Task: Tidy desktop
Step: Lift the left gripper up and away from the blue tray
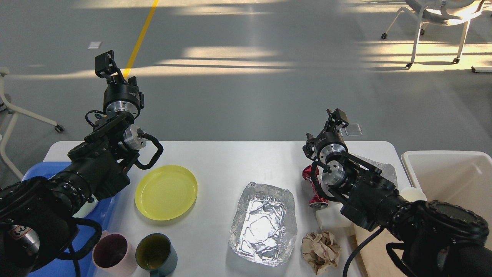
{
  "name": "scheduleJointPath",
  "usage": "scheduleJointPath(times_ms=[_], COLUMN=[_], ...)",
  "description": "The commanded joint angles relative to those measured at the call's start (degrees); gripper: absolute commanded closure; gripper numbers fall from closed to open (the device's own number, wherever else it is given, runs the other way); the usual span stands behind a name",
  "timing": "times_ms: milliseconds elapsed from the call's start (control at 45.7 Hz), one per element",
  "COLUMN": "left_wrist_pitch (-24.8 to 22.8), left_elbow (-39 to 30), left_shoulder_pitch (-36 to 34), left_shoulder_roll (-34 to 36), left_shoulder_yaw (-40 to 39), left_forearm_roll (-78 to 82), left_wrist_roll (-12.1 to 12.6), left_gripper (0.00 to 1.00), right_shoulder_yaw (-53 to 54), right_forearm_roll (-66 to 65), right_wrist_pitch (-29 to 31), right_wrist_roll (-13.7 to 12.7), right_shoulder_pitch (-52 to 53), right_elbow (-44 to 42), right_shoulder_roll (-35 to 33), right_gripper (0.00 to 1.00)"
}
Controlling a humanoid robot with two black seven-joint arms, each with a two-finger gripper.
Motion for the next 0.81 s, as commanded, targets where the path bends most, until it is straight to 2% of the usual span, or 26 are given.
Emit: scheduleJointPath(times_ms=[0,328,569,635,788], left_wrist_pitch=[-0.01,-0.10,-1.50,-2.29,-2.91], left_elbow=[0.00,-0.61,-4.83,-4.92,-4.39], left_shoulder_pitch=[0.25,-0.01,-1.06,-2.64,-8.27], left_shoulder_roll=[-0.04,-0.22,2.68,3.47,3.83], left_shoulder_yaw=[0.15,0.94,1.38,4.44,18.41], left_forearm_roll=[0.00,0.00,0.09,0.09,-0.18], left_wrist_roll=[0.16,-0.90,-0.90,-0.90,-0.90], left_gripper=[0.04,0.04,0.04,0.04,0.04], right_shoulder_yaw=[0.00,0.00,0.00,0.00,0.00], right_forearm_roll=[0.01,0.10,0.01,0.01,0.01], right_wrist_pitch=[0.00,0.00,0.00,0.00,0.00], right_wrist_roll=[0.00,0.00,0.00,0.00,0.00], right_shoulder_pitch=[0.00,0.00,0.00,0.00,0.00], right_elbow=[0.00,0.00,0.00,0.00,0.00], right_shoulder_roll=[0.00,0.00,0.00,0.00,0.00], right_gripper=[0.00,0.00,0.00,0.00,0.00])
